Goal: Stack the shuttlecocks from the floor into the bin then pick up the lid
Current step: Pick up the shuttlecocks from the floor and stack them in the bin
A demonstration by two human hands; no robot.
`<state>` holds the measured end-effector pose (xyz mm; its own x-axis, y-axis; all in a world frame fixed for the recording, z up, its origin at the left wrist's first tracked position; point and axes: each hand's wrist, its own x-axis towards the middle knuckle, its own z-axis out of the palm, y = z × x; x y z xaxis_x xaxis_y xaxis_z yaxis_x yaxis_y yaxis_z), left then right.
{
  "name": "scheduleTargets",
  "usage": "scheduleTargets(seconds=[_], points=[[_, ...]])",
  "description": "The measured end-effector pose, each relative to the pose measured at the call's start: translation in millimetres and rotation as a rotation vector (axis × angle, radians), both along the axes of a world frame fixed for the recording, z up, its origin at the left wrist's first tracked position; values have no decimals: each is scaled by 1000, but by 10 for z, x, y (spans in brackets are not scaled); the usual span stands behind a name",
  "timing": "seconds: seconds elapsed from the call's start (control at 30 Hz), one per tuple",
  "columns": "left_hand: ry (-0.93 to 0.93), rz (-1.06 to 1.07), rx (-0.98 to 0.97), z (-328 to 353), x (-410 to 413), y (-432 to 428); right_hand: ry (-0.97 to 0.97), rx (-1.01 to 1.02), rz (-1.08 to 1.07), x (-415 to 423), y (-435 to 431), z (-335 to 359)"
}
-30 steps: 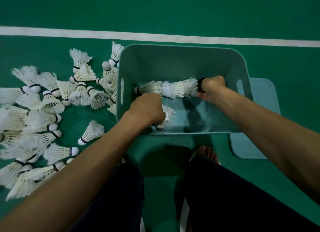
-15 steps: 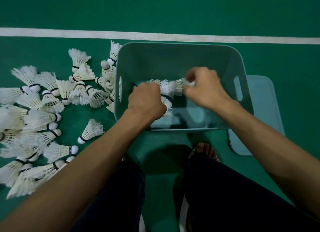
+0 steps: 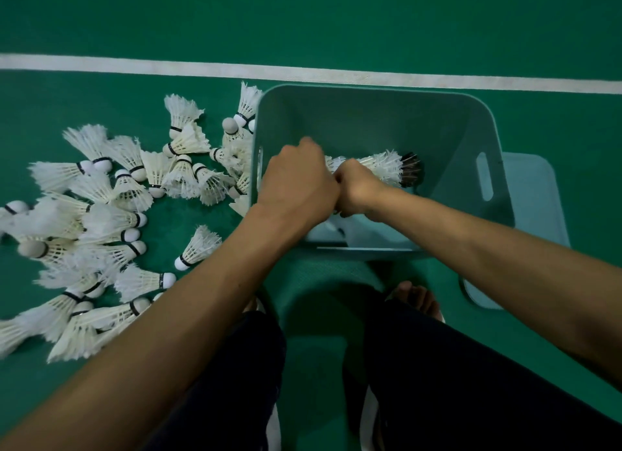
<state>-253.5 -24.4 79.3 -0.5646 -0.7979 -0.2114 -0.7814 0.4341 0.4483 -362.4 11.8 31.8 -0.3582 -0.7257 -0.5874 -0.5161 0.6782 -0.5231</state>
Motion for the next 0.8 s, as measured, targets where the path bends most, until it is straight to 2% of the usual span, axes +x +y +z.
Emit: scheduleTargets(seconds=[0.17, 0.23, 0.33, 0.47, 0.57, 0.67, 0.8], points=[[140, 45, -269, 301, 290, -188, -385, 172, -365, 105, -180, -169], [174, 140, -305, 324, 525, -289, -428, 207, -448, 158, -234, -246], [122, 318, -316, 203, 906, -415, -426, 210, -516, 169, -271, -358], [-91, 427, -88, -323, 1333, -572, -403, 163, -554, 94, -240, -343], [-259, 365, 130, -733, 1518, -546, -302, 143, -507, 12, -191, -253], [-416, 304, 252, -982, 1606, -429, -164, 127, -466, -48, -115, -166], [-389, 296, 276, -1071, 1662, -326, -14, 121, -406, -18, -84, 48]])
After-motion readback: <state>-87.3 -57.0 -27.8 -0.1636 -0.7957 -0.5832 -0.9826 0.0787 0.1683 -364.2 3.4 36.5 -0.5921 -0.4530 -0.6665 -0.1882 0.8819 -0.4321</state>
